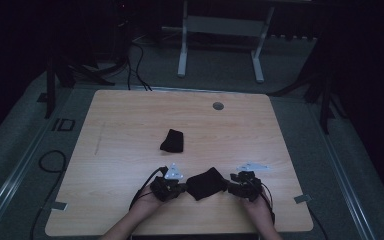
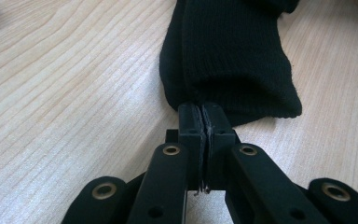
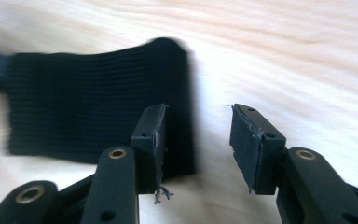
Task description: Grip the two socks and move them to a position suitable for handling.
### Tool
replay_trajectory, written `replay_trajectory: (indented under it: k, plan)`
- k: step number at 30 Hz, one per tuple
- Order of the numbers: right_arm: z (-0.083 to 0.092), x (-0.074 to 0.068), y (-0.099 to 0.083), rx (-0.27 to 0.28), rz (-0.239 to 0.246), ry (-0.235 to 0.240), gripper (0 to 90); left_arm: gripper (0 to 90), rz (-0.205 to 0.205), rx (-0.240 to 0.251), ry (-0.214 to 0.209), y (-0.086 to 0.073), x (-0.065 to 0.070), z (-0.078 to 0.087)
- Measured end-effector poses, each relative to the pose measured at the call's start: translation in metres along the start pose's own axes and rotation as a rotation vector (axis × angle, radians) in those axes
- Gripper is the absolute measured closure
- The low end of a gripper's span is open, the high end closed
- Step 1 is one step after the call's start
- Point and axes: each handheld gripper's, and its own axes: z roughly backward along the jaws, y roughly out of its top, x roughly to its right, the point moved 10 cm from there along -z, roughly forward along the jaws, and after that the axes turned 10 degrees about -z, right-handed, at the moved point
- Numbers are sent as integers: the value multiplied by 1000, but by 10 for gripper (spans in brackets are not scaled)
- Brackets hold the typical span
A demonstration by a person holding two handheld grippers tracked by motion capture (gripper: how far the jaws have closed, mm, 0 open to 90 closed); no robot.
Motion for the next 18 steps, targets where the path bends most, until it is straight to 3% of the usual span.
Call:
replay_trajectory:
  k: [3, 5, 7, 9, 13, 15, 17, 18]
  plan:
    - [5, 13, 7, 19, -9, -49, 546, 879, 11, 5, 1, 0, -1, 0]
    - [11, 9, 14, 47, -7, -35, 546, 880, 16, 12, -5, 1, -1, 0]
    - [18, -7, 19, 68, 11, 13, 548, 879, 31, 30, -14, 4, 0, 1]
    - [19, -33, 19, 65, 50, 92, 545, 879, 37, 39, -15, 7, 1, 3]
    - [7, -84, -1, -13, 184, 188, 496, 880, 43, 57, -23, 11, 4, 4]
    - [-2, -96, -11, -49, 239, 187, 467, 880, 47, 64, -27, 14, 5, 5]
    - [-9, -102, -16, -75, 264, 184, 461, 880, 48, 78, -38, 16, 7, 5]
    - [-12, -103, -17, -81, 280, 174, 529, 880, 47, 81, -41, 17, 8, 5]
